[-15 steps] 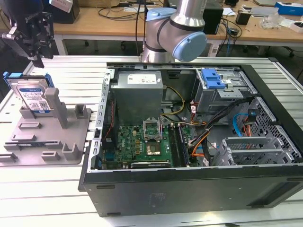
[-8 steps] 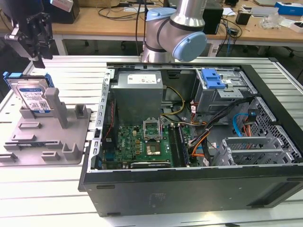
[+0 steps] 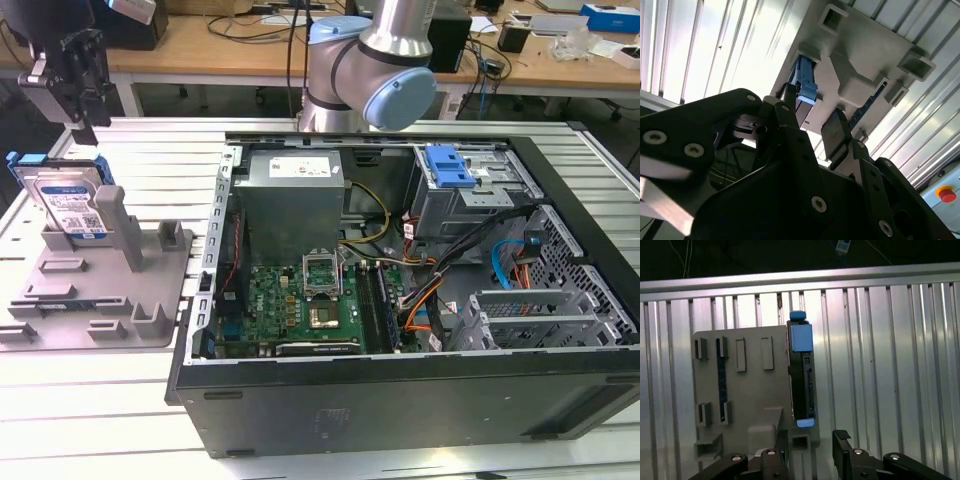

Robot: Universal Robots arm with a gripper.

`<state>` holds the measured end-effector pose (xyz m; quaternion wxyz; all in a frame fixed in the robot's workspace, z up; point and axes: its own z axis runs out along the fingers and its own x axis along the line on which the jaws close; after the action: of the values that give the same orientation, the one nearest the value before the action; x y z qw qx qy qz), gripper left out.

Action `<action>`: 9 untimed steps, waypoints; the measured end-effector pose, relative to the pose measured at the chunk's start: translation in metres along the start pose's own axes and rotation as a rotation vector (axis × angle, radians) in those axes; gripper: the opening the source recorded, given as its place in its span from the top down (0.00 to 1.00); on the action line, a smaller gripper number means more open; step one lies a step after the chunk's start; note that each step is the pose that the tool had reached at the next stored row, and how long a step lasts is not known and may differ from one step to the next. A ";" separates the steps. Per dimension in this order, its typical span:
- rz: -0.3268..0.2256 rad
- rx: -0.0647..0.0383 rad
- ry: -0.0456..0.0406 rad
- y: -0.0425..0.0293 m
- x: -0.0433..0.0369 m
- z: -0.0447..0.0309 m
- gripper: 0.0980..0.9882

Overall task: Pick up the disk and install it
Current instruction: 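Pick up the disk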

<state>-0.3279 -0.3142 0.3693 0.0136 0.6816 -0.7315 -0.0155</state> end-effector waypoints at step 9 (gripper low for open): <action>0.000 0.001 0.0083 0.0000 0.0000 0.0000 0.57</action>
<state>-0.3279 -0.3141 0.3693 0.0165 0.6815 -0.7315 -0.0125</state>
